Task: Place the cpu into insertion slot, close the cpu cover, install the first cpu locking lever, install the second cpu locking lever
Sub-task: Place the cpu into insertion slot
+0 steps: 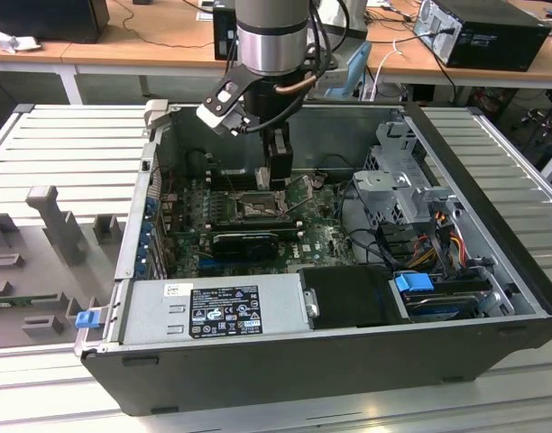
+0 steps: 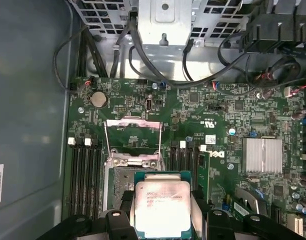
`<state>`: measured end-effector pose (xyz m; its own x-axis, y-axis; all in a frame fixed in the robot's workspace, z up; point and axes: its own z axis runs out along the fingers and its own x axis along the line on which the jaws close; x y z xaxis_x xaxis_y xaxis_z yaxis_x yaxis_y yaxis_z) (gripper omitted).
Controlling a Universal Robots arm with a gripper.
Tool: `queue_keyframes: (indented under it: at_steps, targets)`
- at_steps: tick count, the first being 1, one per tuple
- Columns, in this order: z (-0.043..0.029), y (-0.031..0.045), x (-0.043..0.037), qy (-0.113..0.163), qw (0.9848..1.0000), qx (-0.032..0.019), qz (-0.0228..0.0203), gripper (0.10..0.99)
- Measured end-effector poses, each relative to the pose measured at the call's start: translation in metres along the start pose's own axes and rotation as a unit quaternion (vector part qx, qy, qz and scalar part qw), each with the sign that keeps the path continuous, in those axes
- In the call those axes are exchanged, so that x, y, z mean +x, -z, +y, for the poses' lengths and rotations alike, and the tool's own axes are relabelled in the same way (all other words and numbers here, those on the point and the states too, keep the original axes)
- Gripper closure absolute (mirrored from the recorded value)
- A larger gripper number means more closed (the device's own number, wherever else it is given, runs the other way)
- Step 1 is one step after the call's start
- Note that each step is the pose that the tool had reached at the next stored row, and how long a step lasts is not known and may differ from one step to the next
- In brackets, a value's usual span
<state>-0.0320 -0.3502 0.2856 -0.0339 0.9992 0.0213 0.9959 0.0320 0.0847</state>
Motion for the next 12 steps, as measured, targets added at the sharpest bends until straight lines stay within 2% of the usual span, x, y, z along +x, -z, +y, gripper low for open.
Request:
queue_keyframes:
  at_steps: [4,12]
  targets:
    - [-0.0016,-0.0099,0.0004,-0.022,0.9997,-0.0005,-0.0019,0.553]
    - [-0.0023,-0.0137,0.0003,-0.023,0.9997,-0.0005,-0.0020,0.553]
